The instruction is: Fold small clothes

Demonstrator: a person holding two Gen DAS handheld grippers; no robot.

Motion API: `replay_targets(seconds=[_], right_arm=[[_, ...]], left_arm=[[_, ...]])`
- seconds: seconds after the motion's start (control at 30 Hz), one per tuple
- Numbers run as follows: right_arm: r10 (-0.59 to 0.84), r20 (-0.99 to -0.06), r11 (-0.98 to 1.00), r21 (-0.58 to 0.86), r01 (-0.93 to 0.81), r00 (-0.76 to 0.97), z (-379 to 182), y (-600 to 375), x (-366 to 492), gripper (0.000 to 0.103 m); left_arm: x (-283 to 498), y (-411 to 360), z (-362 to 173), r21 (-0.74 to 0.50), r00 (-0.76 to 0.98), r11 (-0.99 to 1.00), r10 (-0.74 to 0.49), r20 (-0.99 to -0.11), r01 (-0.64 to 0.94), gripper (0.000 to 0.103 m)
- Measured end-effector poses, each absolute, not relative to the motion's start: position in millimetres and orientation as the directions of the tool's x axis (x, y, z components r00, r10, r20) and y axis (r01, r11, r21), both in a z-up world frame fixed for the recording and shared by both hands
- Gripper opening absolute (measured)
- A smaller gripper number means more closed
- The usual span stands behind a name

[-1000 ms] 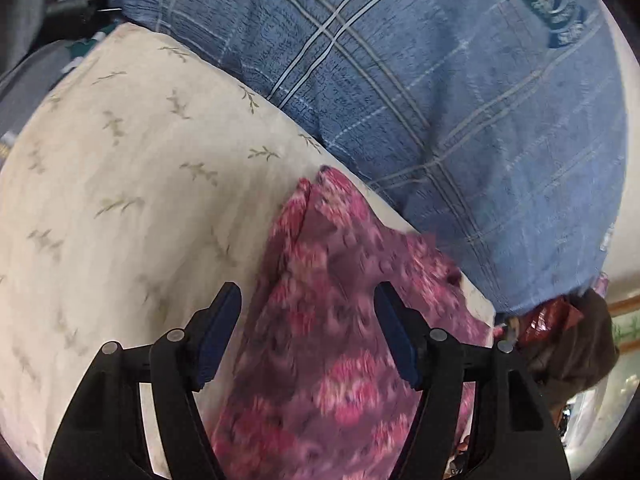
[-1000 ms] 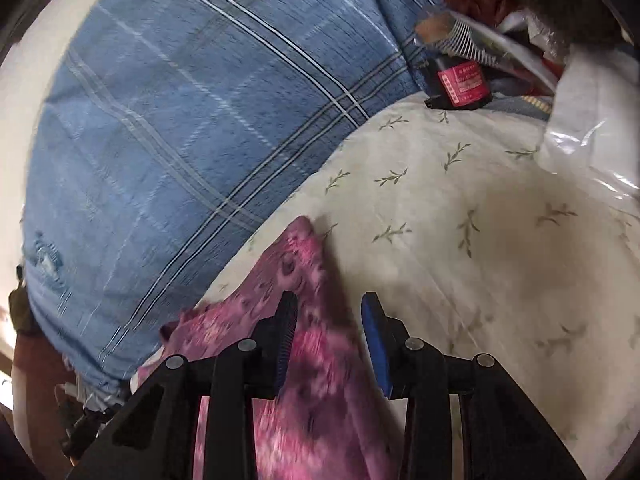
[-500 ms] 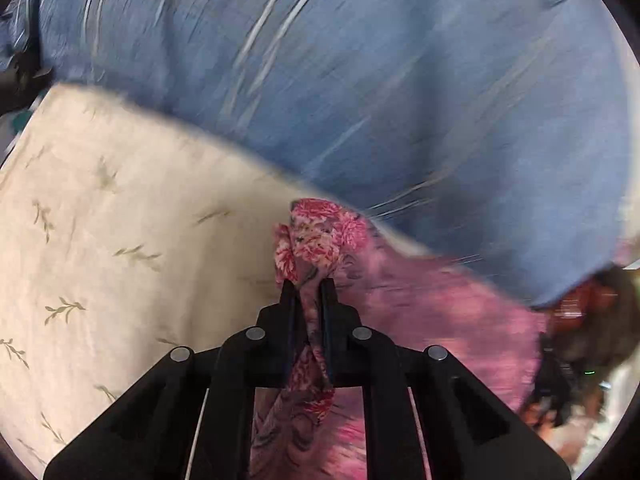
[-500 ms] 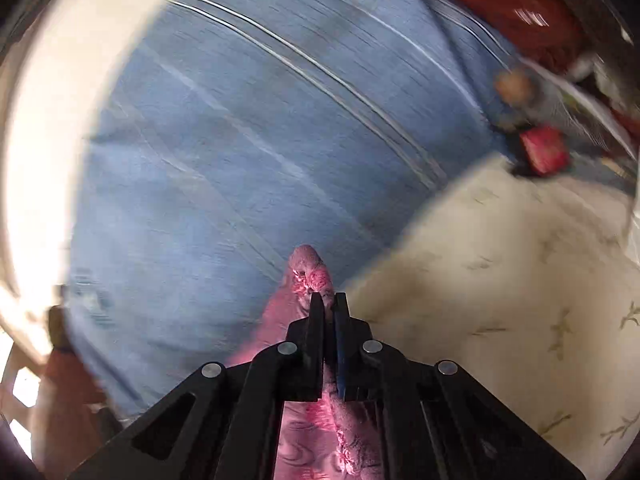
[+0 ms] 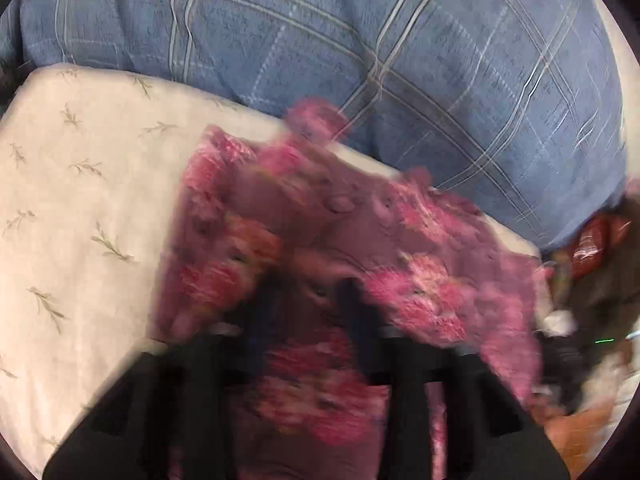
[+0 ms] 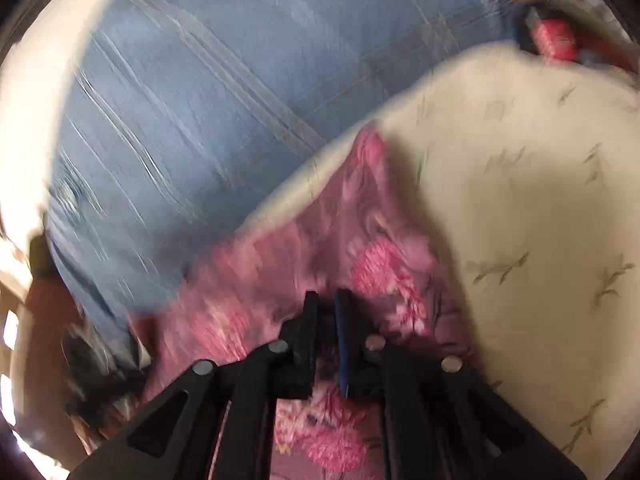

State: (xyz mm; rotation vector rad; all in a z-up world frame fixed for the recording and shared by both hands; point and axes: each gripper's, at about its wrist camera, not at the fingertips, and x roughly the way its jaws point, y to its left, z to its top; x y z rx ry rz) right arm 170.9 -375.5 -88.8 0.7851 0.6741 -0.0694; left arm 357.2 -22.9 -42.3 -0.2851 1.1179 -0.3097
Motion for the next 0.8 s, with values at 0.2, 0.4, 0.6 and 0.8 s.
replay_targets(seconds=[0.2, 0.4, 0.6, 0.8], right_arm=[[0.202, -0.504, 0.755, 0.626, 0.194, 0.84, -60, -352, 113, 0.04], [0.184, -0.589, 0.749, 0.603, 0.276, 0.787, -84, -350, 64, 0.04], [0.141, -0.585, 0.785, 0.557, 0.27, 0.799, -88, -343, 13, 0.043], [0.025, -0.681, 0.859, 0.389, 0.333, 0.732, -80, -317, 2, 0.045]], left_arm=[[324, 13, -21, -0.452, 0.376, 0.89, -0.437, -0.817, 0.053, 0.049], [291, 63, -29, -0.54, 0.344, 0.84, -0.49, -0.801, -0.061, 0.044], [238, 96, -17, -0.728, 0.374, 0.663, -0.639, -0.672, -0.174, 0.05], [229, 70, -45, -0.596, 0.295, 0.781, -0.534, -0.792, -0.186, 0.021]])
